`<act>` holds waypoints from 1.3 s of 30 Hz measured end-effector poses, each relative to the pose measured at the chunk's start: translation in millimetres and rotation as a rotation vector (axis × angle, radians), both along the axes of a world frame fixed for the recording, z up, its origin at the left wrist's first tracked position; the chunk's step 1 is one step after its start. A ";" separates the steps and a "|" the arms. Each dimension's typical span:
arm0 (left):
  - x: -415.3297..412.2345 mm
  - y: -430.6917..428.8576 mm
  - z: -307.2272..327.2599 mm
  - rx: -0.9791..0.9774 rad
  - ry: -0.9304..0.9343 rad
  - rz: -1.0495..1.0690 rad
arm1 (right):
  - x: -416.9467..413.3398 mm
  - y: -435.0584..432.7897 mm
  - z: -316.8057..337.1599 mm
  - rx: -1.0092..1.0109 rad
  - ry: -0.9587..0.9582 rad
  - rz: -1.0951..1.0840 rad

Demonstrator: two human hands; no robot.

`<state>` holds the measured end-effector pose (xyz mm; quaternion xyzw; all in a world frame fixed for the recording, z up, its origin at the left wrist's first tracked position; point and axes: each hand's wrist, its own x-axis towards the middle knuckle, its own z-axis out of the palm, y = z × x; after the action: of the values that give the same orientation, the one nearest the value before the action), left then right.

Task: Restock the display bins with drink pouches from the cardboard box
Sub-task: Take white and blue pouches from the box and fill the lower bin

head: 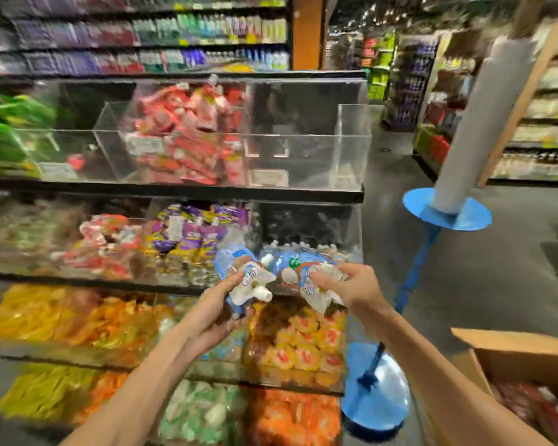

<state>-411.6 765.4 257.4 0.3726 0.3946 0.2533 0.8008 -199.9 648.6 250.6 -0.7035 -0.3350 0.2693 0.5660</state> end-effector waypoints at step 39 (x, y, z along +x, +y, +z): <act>160.5 127.2 -14.1 -0.164 0.108 -0.052 | 135.0 160.3 -18.3 -0.322 0.010 0.159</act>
<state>-251.1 892.5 243.3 0.3292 0.4466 0.1789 0.8125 -64.9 808.9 232.3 -0.7552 -0.3390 0.3668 0.4245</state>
